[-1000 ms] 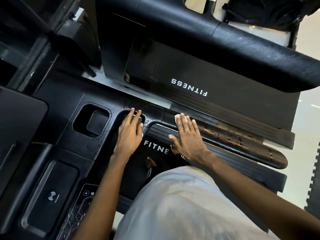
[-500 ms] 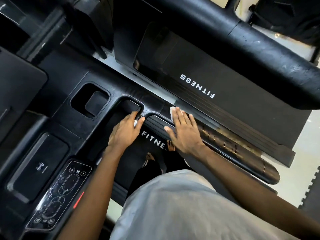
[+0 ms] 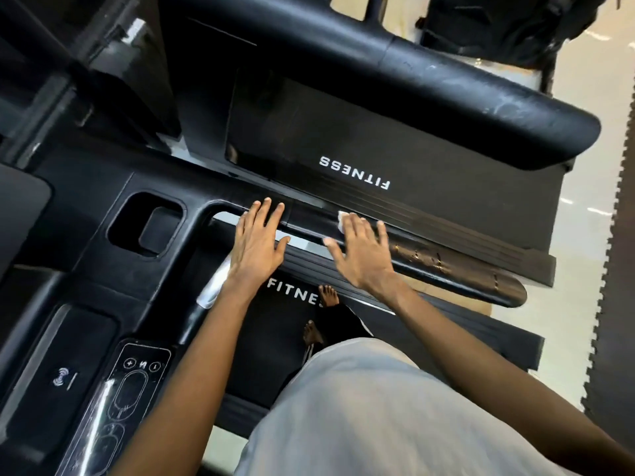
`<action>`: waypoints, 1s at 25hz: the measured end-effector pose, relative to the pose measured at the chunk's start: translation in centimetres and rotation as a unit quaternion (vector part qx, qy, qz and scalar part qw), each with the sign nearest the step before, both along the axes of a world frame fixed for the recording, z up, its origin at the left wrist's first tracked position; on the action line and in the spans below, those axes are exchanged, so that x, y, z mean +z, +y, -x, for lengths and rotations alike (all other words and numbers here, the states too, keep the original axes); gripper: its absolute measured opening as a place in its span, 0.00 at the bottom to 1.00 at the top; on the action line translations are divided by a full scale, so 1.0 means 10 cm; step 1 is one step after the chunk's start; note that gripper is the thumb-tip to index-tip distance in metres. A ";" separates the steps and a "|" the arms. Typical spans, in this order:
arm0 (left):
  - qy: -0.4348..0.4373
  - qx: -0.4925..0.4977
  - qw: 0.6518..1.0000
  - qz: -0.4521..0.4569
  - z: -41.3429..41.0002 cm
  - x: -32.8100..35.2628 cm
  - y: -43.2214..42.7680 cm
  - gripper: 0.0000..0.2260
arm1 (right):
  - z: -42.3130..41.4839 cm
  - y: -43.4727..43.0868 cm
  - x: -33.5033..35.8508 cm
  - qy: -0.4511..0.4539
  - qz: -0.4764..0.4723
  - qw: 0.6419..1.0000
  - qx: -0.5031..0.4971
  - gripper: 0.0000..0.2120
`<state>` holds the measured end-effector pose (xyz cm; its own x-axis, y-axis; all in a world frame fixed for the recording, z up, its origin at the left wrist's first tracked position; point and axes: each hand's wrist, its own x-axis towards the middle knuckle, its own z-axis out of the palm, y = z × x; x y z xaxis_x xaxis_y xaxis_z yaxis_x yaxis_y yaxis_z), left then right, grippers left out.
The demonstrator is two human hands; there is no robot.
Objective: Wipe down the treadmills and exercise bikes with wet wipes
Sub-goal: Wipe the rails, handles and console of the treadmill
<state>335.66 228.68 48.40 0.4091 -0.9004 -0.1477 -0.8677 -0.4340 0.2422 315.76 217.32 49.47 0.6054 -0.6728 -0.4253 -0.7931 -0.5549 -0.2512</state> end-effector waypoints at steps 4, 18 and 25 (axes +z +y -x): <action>0.005 -0.048 0.999 -0.020 -0.09 -0.06 -0.17 0.32 | 0.41 0.00 -0.02 0.024 0.023 0.996 -0.085 0.40; 0.031 -0.153 0.987 -0.030 -0.32 -0.03 -0.36 0.40 | 0.07 0.17 0.02 -0.001 -0.007 0.995 -0.097 0.40; 0.010 -0.164 0.986 -0.030 -0.35 -0.07 -0.36 0.38 | 0.50 -0.04 -0.01 0.048 0.017 0.991 -0.122 0.40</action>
<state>339.19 225.08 47.70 0.0937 -0.9732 -0.2100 -0.9594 -0.1446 0.2421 310.75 216.97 49.32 0.3809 -0.8090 -0.4477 -0.9240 -0.3507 -0.1523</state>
